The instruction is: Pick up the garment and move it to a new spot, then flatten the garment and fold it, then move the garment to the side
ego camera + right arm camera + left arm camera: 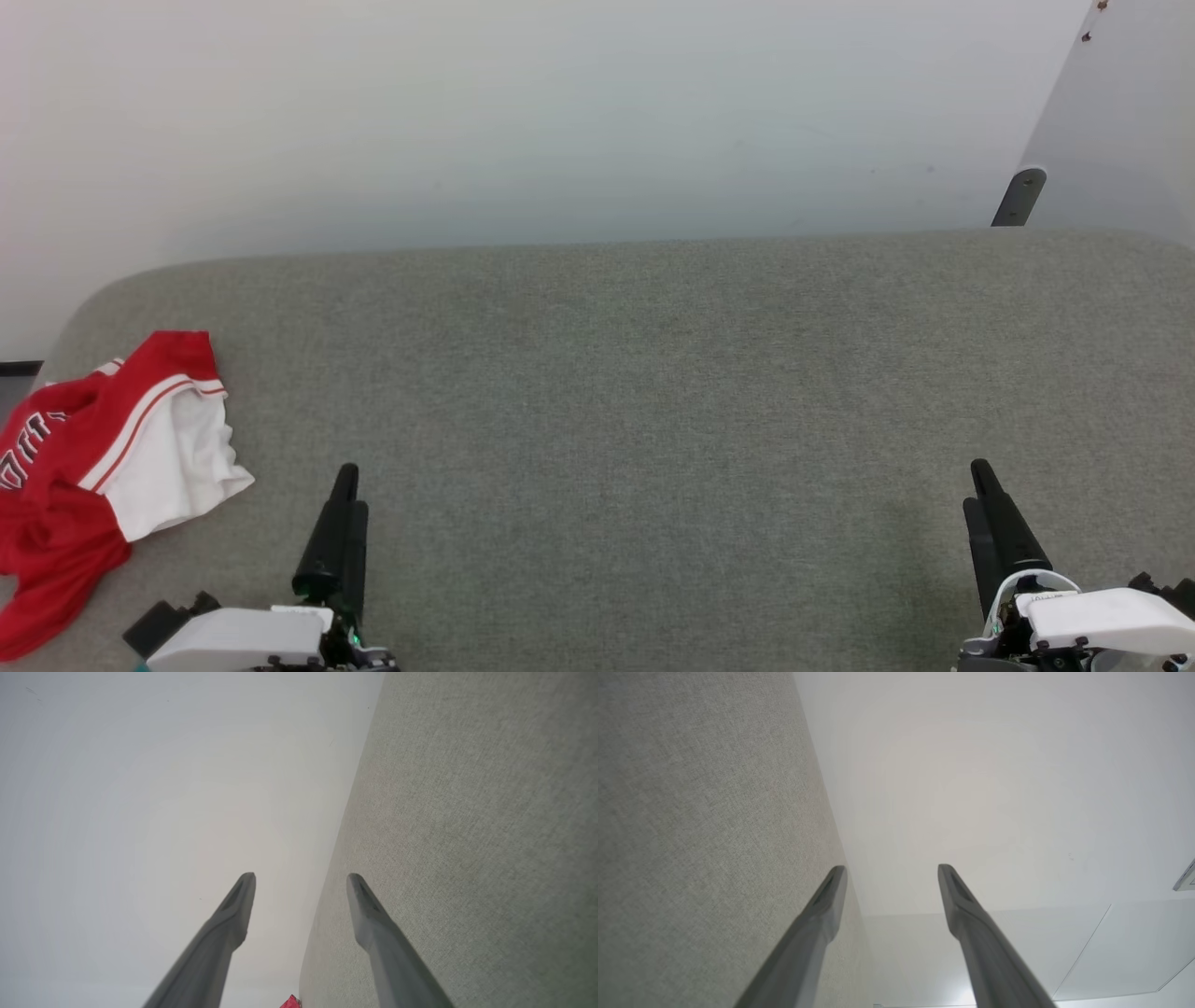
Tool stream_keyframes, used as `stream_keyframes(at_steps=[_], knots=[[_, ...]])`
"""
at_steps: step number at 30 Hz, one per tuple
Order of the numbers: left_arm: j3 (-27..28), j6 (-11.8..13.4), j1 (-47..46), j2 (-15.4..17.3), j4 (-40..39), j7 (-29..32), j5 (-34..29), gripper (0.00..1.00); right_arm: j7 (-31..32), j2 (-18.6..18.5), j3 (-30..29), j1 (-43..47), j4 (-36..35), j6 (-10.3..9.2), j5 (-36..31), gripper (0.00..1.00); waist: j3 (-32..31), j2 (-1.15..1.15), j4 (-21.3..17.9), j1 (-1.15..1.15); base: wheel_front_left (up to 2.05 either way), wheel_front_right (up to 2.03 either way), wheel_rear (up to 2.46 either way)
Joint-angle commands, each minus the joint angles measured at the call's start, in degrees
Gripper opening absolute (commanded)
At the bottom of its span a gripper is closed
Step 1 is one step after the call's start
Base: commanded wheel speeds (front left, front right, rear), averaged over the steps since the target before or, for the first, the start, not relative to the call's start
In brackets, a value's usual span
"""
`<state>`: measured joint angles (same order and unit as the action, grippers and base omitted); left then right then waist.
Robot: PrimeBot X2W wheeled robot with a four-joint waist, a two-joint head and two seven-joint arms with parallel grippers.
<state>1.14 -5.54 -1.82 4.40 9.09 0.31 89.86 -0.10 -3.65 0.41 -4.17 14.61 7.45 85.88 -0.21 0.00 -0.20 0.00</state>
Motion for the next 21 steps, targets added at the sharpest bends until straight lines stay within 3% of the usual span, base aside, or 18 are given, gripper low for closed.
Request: stream_keyframes(at_steps=[1, 12, 21], knots=[[-0.3, 0.2, -0.5, 0.7, -1.2, -0.5, -0.8, 1.0, -0.5, -0.6, 0.4, -1.8, -0.9, 0.02, -0.8, 1.0, 0.0, 0.0, 0.0, 0.0, 0.0, 0.0, 0.0], [-2.6, 1.4, 0.1, 3.4, -2.3, -3.4, -7.3, 1.0, -2.2, -1.8, 1.6, -2.5, -0.4, 0.03, -8.8, 1.0, -0.3, 0.0, 0.0, 0.0, 0.0, 0.0, 0.0], [-4.8, 3.8, 0.3, 6.5, -2.5, -5.7, -15.8, 1.0, -3.0, -2.2, 2.1, -2.9, -0.1, 0.03, -19.4, 1.0, -0.4, 0.0, 0.0, 0.0, 0.0, 0.0, 0.0]])
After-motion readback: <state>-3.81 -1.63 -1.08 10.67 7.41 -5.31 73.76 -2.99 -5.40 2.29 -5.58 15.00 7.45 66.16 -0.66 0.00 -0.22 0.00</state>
